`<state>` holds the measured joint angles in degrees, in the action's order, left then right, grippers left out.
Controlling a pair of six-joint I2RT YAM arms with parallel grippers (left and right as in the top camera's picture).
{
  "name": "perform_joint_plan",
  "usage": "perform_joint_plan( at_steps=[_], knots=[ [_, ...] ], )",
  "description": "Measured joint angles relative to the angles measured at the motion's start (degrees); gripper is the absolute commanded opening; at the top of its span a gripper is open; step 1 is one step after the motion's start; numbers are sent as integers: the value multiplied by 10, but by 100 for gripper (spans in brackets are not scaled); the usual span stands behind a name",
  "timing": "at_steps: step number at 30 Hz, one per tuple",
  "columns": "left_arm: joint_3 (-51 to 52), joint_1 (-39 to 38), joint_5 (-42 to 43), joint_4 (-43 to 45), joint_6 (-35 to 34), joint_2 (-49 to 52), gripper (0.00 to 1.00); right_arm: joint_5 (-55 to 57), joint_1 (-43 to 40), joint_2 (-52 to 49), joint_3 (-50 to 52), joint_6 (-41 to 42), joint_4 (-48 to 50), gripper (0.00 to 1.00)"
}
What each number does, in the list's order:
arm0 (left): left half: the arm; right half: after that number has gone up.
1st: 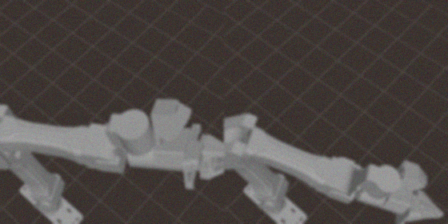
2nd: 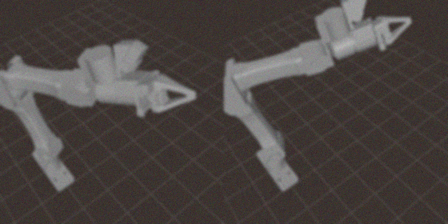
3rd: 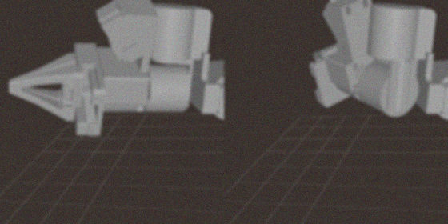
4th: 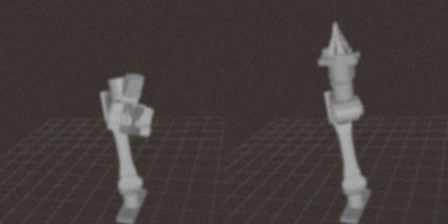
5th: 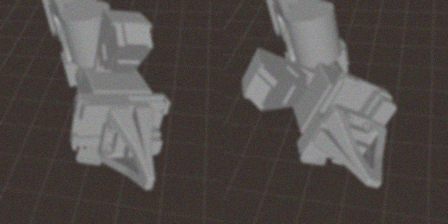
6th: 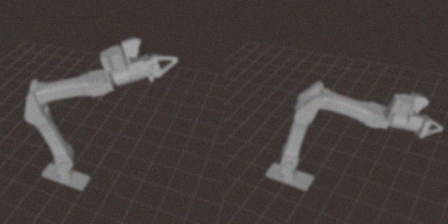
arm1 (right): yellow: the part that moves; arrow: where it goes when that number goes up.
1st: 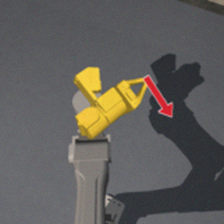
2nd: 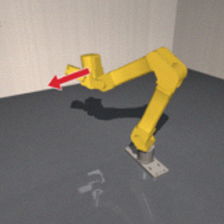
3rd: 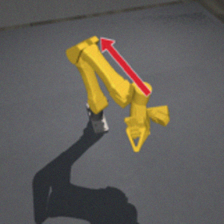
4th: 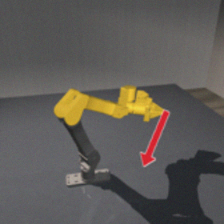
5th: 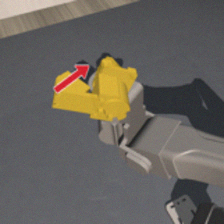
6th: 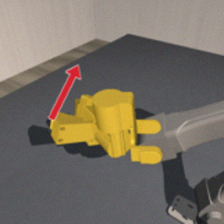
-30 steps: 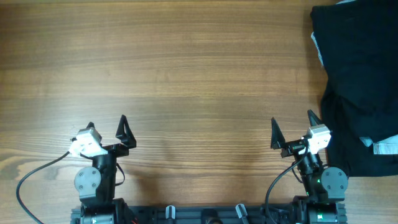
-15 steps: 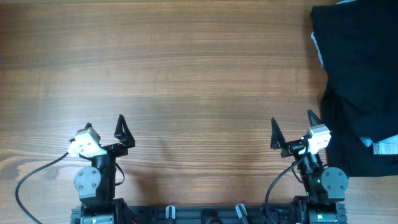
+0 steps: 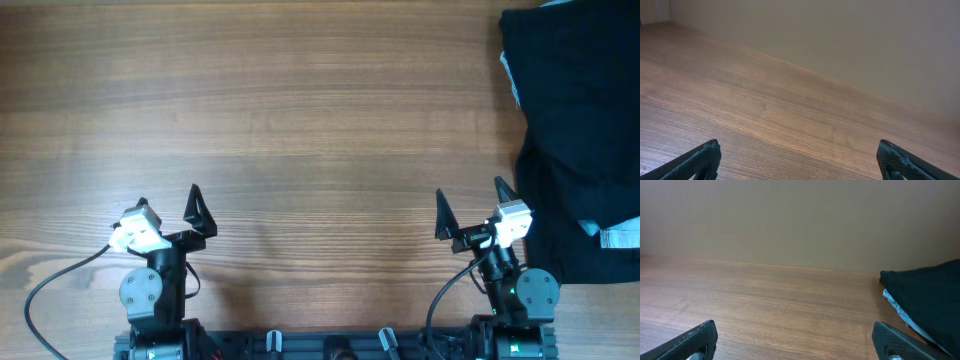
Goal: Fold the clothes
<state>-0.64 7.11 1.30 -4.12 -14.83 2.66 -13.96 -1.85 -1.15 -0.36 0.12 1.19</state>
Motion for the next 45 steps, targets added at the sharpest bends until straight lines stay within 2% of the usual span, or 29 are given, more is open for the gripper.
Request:
perform_joint_plan(
  at_steps=[17, 21, 23, 29, 34, 37, 41, 45],
  knots=[
    [0, 0, 3, 0, 0, 0, 100, 0, 0, 0, 0, 0, 0, 100],
    [1, 0, 49, 30, -10, 0, 100, 0, 0, 0, 0, 23, 20, 100],
    [-1, 0, 85, 57, -48, 0, 100, 0, 0, 0, 0, 43, 38, 100],
    [-63, 0, 142, 52, -95, 17, 100, 0, 0, -10, -14, 83, 66, 100],
    [-195, 0, 160, 20, -99, 124, 99, 0, -1, -107, -121, 93, 64, 100],
    [-308, 0, 193, -47, -82, 253, 100, -1, -2, -236, -243, 94, 34, 100],
    [-449, 0, 222, -158, -45, 418, 99, -6, -2, -421, -432, 98, -68, 100],
    [-558, -9, 226, -247, -7, 543, 100, -10, -2, -571, -614, 100, -213, 100]
  ],
)
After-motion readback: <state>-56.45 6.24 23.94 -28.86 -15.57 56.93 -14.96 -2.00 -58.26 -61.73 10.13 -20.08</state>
